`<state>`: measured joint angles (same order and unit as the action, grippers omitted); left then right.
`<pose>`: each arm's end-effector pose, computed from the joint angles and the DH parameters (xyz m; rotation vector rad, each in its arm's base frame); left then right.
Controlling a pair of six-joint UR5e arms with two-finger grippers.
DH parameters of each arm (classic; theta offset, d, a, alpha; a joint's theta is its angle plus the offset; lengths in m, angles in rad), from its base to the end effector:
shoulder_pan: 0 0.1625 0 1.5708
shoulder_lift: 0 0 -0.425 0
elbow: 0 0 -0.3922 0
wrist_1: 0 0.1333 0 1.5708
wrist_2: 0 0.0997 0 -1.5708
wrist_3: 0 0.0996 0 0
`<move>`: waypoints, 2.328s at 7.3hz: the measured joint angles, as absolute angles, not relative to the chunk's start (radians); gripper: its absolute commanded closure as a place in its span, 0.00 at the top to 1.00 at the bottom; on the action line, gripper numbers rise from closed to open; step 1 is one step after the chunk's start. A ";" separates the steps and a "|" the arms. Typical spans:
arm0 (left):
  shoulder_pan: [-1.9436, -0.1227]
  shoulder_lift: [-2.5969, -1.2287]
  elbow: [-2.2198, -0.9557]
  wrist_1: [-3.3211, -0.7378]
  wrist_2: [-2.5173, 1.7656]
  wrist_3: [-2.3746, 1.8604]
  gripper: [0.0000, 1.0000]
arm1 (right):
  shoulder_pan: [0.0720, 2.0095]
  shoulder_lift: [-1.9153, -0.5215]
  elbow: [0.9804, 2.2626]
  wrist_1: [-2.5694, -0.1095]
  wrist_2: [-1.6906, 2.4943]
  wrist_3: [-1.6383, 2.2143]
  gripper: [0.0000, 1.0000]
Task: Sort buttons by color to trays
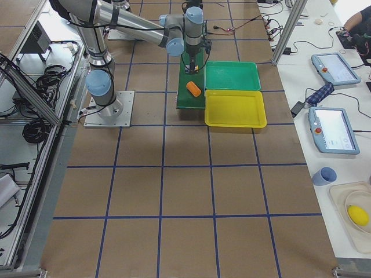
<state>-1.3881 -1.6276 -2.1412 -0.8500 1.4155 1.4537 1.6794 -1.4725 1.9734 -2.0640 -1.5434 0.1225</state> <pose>-0.0644 -0.4697 0.2680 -1.8442 -2.4813 0.2745 0.1878 -0.4671 0.2968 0.0218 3.1151 0.0168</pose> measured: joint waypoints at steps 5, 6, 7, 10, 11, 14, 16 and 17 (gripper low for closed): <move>-1.374 -1.593 -2.124 -0.840 1.411 1.371 0.93 | 1.706 -1.440 2.034 -2.152 -1.544 0.146 0.85; -1.346 -1.595 -2.102 -0.847 1.411 1.329 0.94 | 1.706 -1.440 2.048 -2.172 -1.544 0.145 0.64; -1.294 -1.611 -2.071 -0.868 1.403 1.295 1.00 | 1.706 -1.439 2.056 -2.182 -1.546 0.141 0.49; -1.118 -1.713 -1.870 -1.027 1.421 1.177 1.00 | 1.698 -1.439 2.064 -2.187 -1.559 0.122 0.23; -1.051 -1.757 -1.824 -1.070 1.476 1.160 1.00 | 1.691 -1.439 2.058 -2.185 -1.562 0.107 0.24; -0.891 -1.891 -1.733 -1.076 1.488 1.129 1.00 | 1.619 -1.408 1.939 -2.152 -1.578 0.060 0.30; -0.832 -1.991 -1.671 -1.020 1.551 1.112 1.00 | 1.514 -1.317 1.761 -2.048 -1.576 0.029 0.32; -0.806 -2.039 -1.636 -0.998 1.585 1.110 1.00 | 1.472 -1.261 1.675 -1.989 -1.587 -0.021 0.32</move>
